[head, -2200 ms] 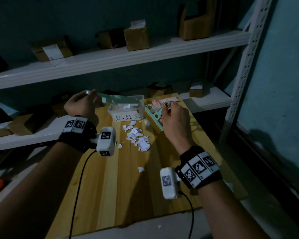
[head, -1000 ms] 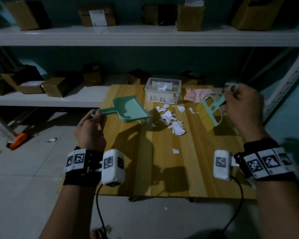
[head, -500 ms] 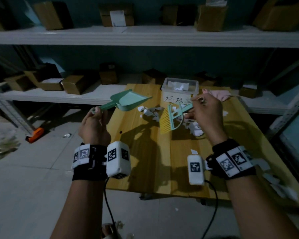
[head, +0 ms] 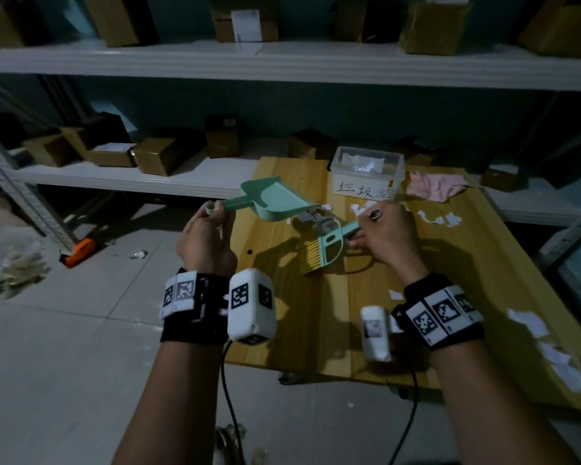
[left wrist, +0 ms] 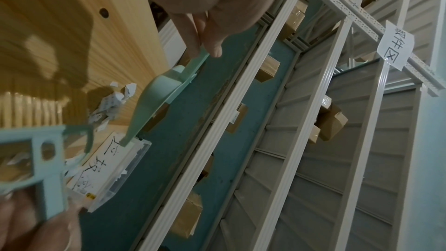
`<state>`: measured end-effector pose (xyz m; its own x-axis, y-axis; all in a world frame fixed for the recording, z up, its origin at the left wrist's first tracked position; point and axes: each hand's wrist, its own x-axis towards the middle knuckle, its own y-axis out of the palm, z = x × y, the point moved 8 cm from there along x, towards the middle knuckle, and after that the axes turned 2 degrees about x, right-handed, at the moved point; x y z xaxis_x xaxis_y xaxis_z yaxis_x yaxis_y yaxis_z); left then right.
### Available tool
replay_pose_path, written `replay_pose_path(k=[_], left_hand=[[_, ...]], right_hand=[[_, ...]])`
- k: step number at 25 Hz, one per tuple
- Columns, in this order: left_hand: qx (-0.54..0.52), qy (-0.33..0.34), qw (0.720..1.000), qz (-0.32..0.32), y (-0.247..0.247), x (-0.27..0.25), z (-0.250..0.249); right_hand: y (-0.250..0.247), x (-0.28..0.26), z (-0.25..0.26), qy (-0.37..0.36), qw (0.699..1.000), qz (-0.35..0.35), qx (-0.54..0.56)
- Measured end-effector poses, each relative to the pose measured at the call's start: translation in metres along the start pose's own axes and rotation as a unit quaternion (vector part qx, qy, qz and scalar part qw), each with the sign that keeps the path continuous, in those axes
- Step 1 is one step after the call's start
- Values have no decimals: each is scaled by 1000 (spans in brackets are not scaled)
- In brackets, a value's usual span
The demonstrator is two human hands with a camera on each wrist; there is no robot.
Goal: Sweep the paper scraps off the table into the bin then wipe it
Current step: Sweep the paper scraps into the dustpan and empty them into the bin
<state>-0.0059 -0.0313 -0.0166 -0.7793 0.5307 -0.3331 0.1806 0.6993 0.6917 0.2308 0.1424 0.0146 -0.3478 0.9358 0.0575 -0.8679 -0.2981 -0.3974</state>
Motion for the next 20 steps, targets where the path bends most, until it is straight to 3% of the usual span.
replay_pose_path(k=[4,6,8,12,17,20], left_hand=[[-76,-95,992,36,7,3,20],[-10,-50,998,39,6,4,21],[0,-67,997,48,10,4,29],[61,-38,997,23,11,3,32],[30,-85,996,6,10,6,45],[72,-50,996,19,13,2,41]], right_hand=[[-49,6,-15,39,998,-40,-32],[-76,8,-21,55,995,-60,-58],[-100,9,-28,69,991,-75,-82],[-142,7,-26,45,988,-88,-118],[-162,-1,-12,-2,996,-85,-5],[-150,-5,-1,-23,999,-22,21]])
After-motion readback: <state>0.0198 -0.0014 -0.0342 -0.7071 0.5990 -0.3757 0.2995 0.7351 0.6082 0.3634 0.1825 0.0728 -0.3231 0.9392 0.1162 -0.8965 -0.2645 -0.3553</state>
